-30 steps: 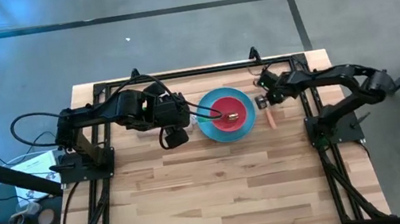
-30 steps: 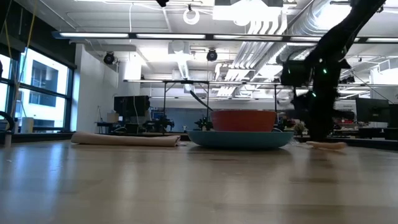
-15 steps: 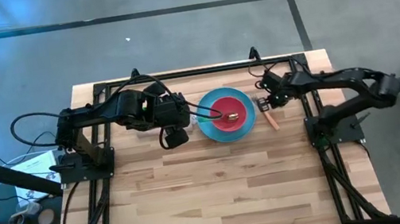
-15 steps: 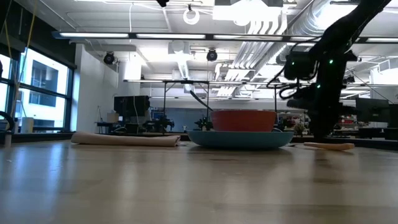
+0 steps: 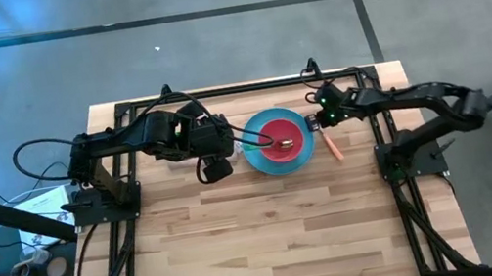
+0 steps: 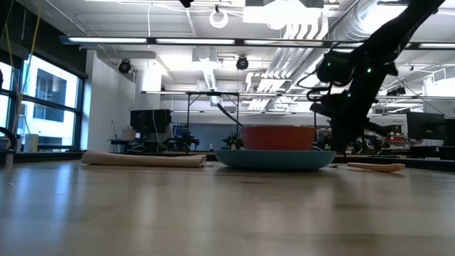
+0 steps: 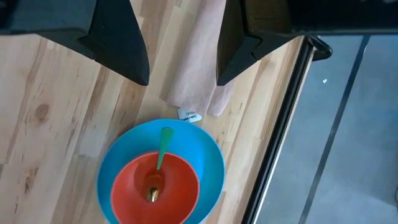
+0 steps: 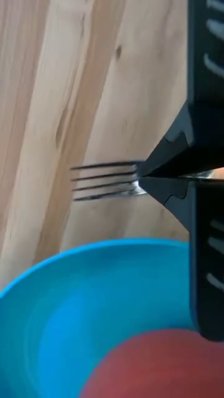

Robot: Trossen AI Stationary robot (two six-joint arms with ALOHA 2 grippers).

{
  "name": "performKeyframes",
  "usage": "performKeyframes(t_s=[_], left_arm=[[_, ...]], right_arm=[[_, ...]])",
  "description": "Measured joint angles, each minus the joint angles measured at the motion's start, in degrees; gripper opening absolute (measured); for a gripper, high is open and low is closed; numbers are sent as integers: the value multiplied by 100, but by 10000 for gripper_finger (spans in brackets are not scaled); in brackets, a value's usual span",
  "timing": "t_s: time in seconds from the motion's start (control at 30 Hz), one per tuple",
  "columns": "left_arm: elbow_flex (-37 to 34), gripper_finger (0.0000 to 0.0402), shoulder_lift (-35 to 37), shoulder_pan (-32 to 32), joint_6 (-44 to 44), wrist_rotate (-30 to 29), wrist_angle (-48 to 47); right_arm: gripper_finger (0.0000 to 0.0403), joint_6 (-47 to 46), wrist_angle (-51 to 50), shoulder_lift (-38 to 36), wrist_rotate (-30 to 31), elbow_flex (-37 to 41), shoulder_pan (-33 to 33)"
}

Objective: Set table place
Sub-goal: Put the orange fork beside the blue plate

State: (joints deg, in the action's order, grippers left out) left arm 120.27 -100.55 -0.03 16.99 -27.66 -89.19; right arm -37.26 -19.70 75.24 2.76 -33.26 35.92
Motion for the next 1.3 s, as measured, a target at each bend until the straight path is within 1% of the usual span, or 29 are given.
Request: performKeyframes(t_s=[0.2,0.4,0.6,0.7,0.77,0.97,1.1,1.2,1.3], left_arm=[[0,175,0,2,116,102,2],[0,175,0,1,146,131,0],[0,175,0,2,151,171,0],[0,175,0,0,172,193,-2],[0,175,0,0,177,259,-2],[0,175,0,0,168,277,-4],[0,175,0,0,153,273,-6],[0,175,0,0,140,271,-8],[0,175,0,0,81,262,-10]], right_arm=[[0,127,906,690,-198,0,48],[0,170,1207,1119,-171,-11,48],[0,334,1154,1140,-85,-45,154],[0,478,1041,1135,131,-149,287],[0,580,926,1135,172,-262,381],[0,917,27,1023,149,-806,453],[0,1044,-1431,652,280,-1176,271],[0,898,-2651,303,390,-1118,34],[0,574,-3181,-26,429,-754,-285]])
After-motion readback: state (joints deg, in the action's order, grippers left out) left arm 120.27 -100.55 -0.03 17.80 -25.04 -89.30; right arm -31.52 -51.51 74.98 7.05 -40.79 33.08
